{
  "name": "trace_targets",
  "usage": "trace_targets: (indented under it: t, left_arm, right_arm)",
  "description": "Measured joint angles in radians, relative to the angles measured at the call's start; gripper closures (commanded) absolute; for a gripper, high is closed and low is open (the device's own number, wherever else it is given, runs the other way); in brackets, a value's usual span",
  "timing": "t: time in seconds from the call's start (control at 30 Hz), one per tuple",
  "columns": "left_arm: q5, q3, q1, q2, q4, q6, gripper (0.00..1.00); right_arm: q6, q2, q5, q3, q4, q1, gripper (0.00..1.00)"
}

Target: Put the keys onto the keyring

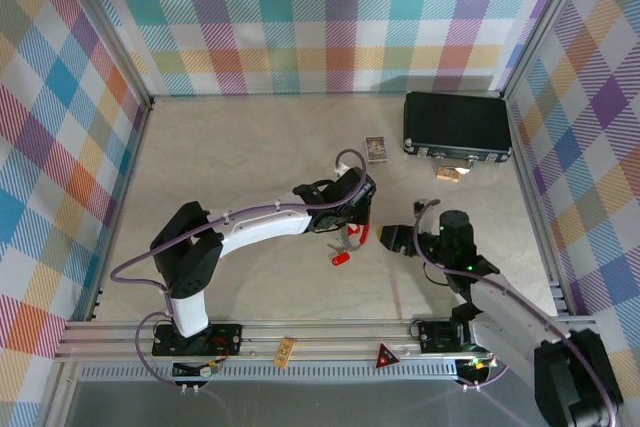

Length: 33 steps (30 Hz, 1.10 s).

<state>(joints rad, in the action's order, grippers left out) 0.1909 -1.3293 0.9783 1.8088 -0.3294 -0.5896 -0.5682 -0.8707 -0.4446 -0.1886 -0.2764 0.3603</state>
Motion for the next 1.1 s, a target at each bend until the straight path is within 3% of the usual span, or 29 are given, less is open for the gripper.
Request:
trace_targets:
  t: [0.17,0.27,0.43,0.63,0.7,0.73,0.83,0.93,1.1]
  left_arm:
    - [-0.018,0.018,-0.006,0.000,0.019,-0.008,1.00]
    - [-0.025,0.027,-0.008,-0.009,0.042,-0.021,1.00]
    - [-0.034,0.032,-0.013,-0.026,0.054,-0.028,1.00]
    - [-0.045,0.042,-0.019,-0.032,0.076,-0.042,1.00]
    - [-0.045,0.053,-0.025,-0.037,0.082,-0.048,1.00]
    - [-0.049,0.063,-0.029,-0.042,0.091,-0.050,0.96]
    - [-0.058,0.090,-0.043,-0.071,0.103,-0.056,0.69]
    - [-0.066,0.131,-0.065,-0.139,0.120,-0.063,0.59]
    - [-0.081,0.239,-0.121,-0.304,0.223,-0.053,0.50]
  right_arm:
    - [0.028,-0.148,0.055,-0.011,-0.124,0.102,0.48]
    - [0.029,-0.260,0.072,-0.030,-0.207,0.117,0.55]
    - [0.018,-0.429,0.087,-0.043,-0.371,0.132,0.59]
    - [0.027,-0.472,0.097,-0.080,-0.426,0.159,0.94]
    - [0.043,-0.464,0.106,-0.098,-0.414,0.165,0.99]
    - [0.055,-0.453,0.111,-0.101,-0.401,0.165,0.99]
    - [0.090,-0.389,0.127,-0.105,-0.334,0.168,1.00]
    - [0.138,-0.310,0.146,-0.131,-0.231,0.171,1.00]
    - [0.223,-0.199,0.171,-0.206,-0.055,0.172,1.00]
